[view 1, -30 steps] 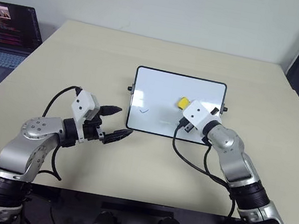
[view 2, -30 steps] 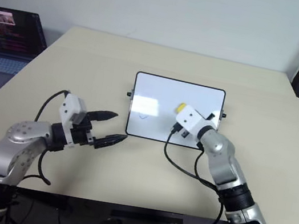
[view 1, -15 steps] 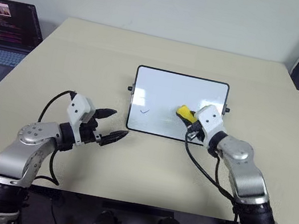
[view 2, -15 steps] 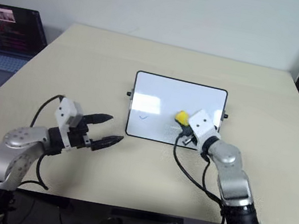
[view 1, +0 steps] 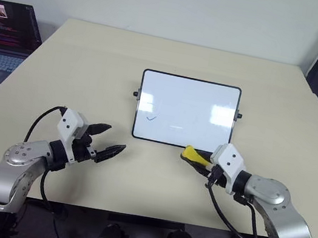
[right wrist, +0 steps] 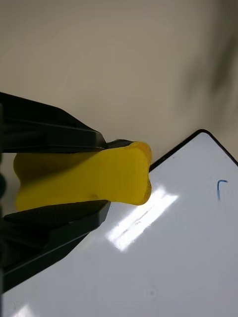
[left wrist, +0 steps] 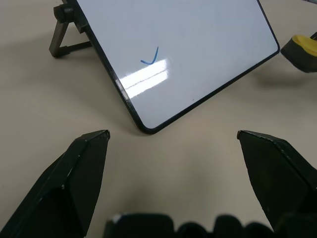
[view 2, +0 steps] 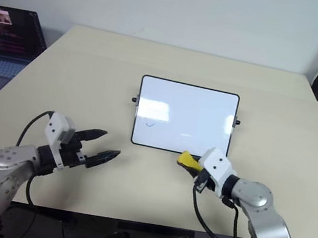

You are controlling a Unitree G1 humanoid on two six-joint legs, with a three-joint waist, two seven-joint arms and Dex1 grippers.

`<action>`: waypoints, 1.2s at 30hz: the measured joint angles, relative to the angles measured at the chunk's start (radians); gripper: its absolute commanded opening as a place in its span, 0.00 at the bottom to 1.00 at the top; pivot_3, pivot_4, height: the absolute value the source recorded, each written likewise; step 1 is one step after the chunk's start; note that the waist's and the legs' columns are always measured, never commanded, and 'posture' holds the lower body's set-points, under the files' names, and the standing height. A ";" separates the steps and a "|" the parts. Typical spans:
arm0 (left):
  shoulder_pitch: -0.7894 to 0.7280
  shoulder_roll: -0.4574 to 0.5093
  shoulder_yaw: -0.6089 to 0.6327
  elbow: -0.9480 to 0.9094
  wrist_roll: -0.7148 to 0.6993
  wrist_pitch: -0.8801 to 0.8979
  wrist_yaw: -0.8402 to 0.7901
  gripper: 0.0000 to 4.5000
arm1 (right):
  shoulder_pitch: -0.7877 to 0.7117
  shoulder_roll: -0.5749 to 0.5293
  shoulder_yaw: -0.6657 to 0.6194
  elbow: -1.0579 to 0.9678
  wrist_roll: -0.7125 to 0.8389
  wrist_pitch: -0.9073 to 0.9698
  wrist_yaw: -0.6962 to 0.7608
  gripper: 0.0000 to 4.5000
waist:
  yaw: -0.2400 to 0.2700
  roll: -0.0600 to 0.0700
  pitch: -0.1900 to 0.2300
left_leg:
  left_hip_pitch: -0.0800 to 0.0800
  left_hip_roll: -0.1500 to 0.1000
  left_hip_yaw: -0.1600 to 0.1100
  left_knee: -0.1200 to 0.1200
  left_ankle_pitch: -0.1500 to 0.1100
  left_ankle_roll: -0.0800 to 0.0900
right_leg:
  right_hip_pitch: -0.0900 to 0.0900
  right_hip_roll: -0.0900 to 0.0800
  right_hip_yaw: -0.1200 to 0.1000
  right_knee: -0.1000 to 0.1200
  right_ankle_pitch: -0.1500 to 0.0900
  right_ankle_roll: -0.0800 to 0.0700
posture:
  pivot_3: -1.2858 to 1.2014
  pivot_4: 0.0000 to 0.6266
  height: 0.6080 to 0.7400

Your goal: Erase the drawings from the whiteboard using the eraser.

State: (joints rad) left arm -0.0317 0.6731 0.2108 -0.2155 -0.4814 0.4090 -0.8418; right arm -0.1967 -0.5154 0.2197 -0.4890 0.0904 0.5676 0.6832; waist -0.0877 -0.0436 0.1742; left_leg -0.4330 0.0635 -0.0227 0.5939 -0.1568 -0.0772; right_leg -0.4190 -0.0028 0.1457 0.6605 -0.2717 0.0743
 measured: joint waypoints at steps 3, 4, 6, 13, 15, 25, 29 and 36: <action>0.001 0.001 0.013 0.016 0.009 -0.007 0.001 1.00 | -0.082 0.041 0.043 0.068 -0.052 -0.037 -0.045 0.22 | -0.002 0.000 0.000 | -0.001 0.000 0.000 -0.001 0.000 0.000 | 0.000 0.001 0.000 0.002 0.000 0.000 | 0.52 0.24 1.00; 0.002 0.001 0.014 0.019 0.013 -0.010 0.000 1.00 | -0.117 0.058 0.057 0.096 -0.076 -0.050 -0.059 0.22 | -0.001 0.000 0.000 | -0.001 0.000 0.000 -0.001 0.000 0.000 | 0.000 0.001 0.000 0.002 0.000 0.000 | 0.52 0.24 1.00; 0.004 0.002 0.013 0.024 0.020 -0.025 -0.006 1.00 | -0.201 0.087 0.103 0.172 -0.130 -0.079 -0.085 0.22 | -0.001 0.000 0.000 | -0.001 0.000 0.000 -0.001 0.000 0.000 | 0.000 0.001 0.000 0.002 0.000 0.000 | 0.52 0.24 1.00; 0.000 0.003 0.009 0.049 0.036 -0.056 -0.038 1.00 | -0.483 0.245 0.231 0.501 -0.259 -0.188 -0.134 0.22 | 0.000 0.000 0.000 | -0.002 0.001 0.000 -0.001 0.000 0.000 | 0.000 0.001 -0.001 0.002 0.000 0.000 | 0.52 0.24 1.00; -0.002 0.003 0.005 0.063 0.040 -0.070 -0.046 1.00 | -0.541 0.276 0.248 0.581 -0.289 -0.224 -0.154 0.22 | 0.000 0.000 0.000 | -0.002 0.001 0.000 -0.002 0.000 0.000 | 0.000 0.001 -0.001 0.002 0.000 0.000 | 0.52 0.24 1.00; -0.022 -0.002 -0.011 0.133 0.055 -0.128 -0.075 1.00 | -0.622 0.273 0.370 0.758 -0.418 -0.357 -0.068 0.22 | 0.003 0.000 0.000 | -0.001 0.001 0.000 -0.001 0.000 0.000 | 0.000 0.001 -0.002 0.004 0.000 0.000 | 0.52 0.24 1.00; -0.022 -0.002 -0.012 0.148 0.056 -0.139 -0.086 1.00 | -0.616 0.269 0.376 0.769 -0.441 -0.378 -0.075 0.22 | 0.002 0.000 0.000 | 0.000 0.001 -0.001 0.000 0.001 0.000 | 0.000 0.001 -0.002 0.006 0.001 -0.001 | 0.52 0.24 1.00; -0.024 -0.010 -0.029 0.143 0.056 -0.131 -0.082 1.00 | -0.671 0.295 0.313 0.847 -0.473 -0.394 -0.203 0.22 | 0.004 -0.001 0.000 | 0.000 0.001 -0.001 0.002 0.002 0.002 | 0.000 0.001 -0.001 0.008 0.002 -0.002 | 0.52 0.24 1.00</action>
State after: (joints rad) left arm -0.0557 0.6627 0.1823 -0.0724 -0.4250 0.2782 -0.9239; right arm -0.8675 -0.2207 0.5332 0.3582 -0.3831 0.1736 0.4797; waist -0.0834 -0.0443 0.1738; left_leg -0.4327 0.0641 -0.0234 0.5955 -0.1551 -0.0757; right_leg -0.4186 -0.0017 0.1442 0.6685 -0.2694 0.0728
